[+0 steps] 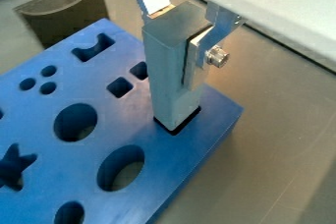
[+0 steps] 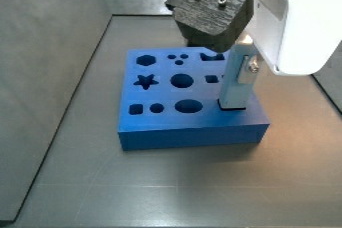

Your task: Insert the rectangle object.

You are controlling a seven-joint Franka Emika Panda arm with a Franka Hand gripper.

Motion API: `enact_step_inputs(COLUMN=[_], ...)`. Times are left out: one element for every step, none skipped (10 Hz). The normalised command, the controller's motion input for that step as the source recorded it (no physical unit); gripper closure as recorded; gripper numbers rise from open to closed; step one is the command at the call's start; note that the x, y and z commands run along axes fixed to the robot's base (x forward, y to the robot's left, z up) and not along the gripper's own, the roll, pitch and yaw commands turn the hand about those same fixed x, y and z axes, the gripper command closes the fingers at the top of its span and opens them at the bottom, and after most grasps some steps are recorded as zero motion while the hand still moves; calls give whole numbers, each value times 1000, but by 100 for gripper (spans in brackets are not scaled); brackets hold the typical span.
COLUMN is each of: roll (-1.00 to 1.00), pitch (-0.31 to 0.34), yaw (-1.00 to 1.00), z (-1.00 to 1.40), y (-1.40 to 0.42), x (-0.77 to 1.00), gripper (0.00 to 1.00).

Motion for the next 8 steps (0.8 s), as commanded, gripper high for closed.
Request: enact_step_inputs(roll=[-3, 39, 96, 116, 119, 86, -29, -207], pitch=[0, -37, -86, -111, -119, -116, -30, -49], yaw=[-274, -20, 43, 146, 200, 206, 86, -34], z=[-537, -429, -371, -360, -446, -569, -677, -469], y=[-111, -211, -69, 0, 0, 0, 0, 0], x=[0, -166, -306, -340, -300, -214, 0, 0], gripper=[100, 100, 100, 100, 100, 100, 100, 100])
